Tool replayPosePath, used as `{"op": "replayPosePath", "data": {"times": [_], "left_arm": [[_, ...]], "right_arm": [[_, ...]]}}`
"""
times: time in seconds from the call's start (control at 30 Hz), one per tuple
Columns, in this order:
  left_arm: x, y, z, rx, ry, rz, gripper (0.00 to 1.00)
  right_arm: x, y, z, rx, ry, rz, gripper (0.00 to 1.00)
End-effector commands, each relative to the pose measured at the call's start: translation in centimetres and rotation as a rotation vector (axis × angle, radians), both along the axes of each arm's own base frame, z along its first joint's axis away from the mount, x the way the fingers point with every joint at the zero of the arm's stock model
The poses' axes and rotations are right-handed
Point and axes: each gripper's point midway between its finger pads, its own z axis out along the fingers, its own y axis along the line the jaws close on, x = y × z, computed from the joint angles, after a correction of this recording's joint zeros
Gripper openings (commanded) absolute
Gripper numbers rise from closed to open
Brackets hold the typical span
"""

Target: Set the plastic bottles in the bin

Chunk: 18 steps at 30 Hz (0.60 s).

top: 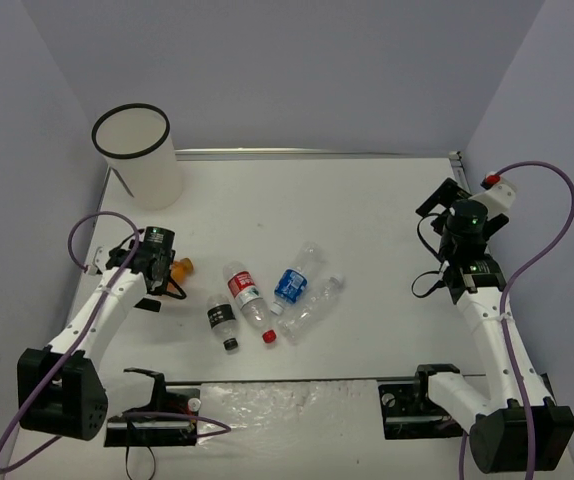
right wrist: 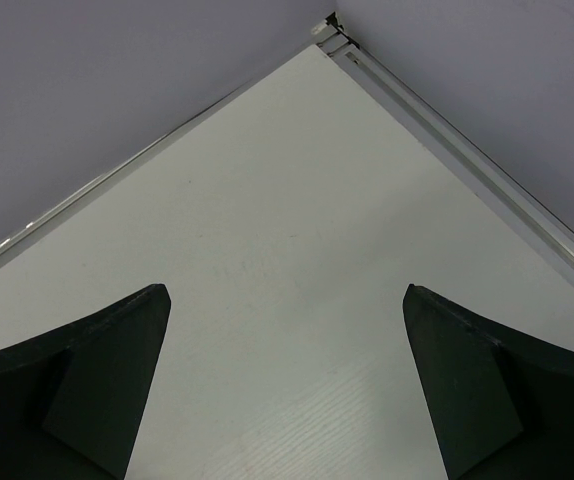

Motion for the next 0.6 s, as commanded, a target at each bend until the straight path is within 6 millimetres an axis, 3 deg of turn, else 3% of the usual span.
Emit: {"op": "replayPosePath", "data": {"times": [0.0, 0.27, 0.57], "left_arm": [[3.4, -0.1, 2.0, -0.002, -0.1, 0.072, 0.97], [5.5, -0.5, -2.0, -0.03, -0.07, 0.143, 0.97], [6.1, 0.4, -4.4, -0.011, -0.034, 0.2, 0.97]], "right_arm": [[0.8, -0.3, 1.6, -0.012, -0.053, -0.005, 1.0], [1.9, 0.7, 0.5, -0.006, -0.014, 0.055, 1.0], [3.2, 1.7, -0.9, -0.005, 0.037, 0.118, 1.0]]}}
